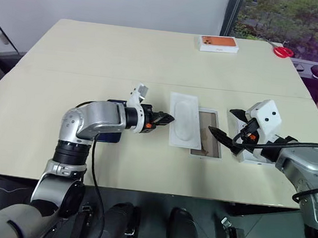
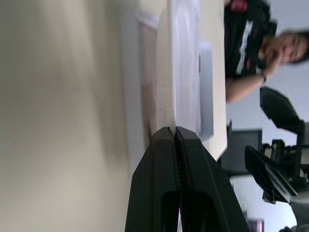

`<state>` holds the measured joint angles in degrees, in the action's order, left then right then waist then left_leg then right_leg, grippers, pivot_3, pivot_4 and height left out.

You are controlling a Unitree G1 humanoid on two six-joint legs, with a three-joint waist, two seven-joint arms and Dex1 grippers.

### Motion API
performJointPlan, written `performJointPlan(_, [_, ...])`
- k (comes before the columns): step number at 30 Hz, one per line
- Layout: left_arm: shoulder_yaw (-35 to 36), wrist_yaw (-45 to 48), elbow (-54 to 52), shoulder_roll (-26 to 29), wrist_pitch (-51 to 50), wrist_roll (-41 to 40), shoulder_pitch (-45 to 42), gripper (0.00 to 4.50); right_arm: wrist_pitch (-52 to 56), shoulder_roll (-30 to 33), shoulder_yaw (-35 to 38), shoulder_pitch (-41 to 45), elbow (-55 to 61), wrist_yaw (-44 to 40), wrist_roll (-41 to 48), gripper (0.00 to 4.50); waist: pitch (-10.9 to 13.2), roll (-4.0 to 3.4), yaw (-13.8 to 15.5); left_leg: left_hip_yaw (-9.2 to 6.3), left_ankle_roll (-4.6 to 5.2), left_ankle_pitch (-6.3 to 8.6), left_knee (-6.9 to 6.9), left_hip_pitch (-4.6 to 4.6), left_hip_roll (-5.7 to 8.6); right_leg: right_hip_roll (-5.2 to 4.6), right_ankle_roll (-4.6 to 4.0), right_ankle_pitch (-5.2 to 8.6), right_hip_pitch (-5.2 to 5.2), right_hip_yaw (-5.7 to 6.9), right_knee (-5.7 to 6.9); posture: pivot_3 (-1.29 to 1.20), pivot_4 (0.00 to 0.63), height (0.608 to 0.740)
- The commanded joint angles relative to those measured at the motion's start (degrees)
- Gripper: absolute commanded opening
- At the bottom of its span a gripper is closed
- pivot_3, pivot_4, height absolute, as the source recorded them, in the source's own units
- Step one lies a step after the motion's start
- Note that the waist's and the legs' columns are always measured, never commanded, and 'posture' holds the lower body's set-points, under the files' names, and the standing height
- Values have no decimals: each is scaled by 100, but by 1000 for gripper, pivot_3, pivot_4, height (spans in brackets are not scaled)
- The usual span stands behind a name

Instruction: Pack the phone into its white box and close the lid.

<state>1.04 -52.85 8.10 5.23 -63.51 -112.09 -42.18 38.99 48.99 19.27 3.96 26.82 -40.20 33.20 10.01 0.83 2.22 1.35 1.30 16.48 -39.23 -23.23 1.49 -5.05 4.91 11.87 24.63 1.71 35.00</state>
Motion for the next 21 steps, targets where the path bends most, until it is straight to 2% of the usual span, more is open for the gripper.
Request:
performJointPlan(1, [-191,-21,346,-176,61,-89,-333,47,46,208,326,-169,213,-29,-63,4500,0,0,4,0,0,0,1,1,-1,2,0,0,0,1,2,0,150,740])
performJointPlan(7, [-375,210,1088,-482,108,309,-640,47,238,333,609,-672,457,22,-159,4500,1,2,15,0,1,0,0,-2,-1,2,0,1,0,3,-1,0,150,740])
performJointPlan(21, [-74,1113,1843,-978,-44,1828,-1136,47,429,309,711,-1055,809,75,-225,4500,3,6,17,0,3,2,0,-5,0,3,1,3,0,4,-9,0,150,740])
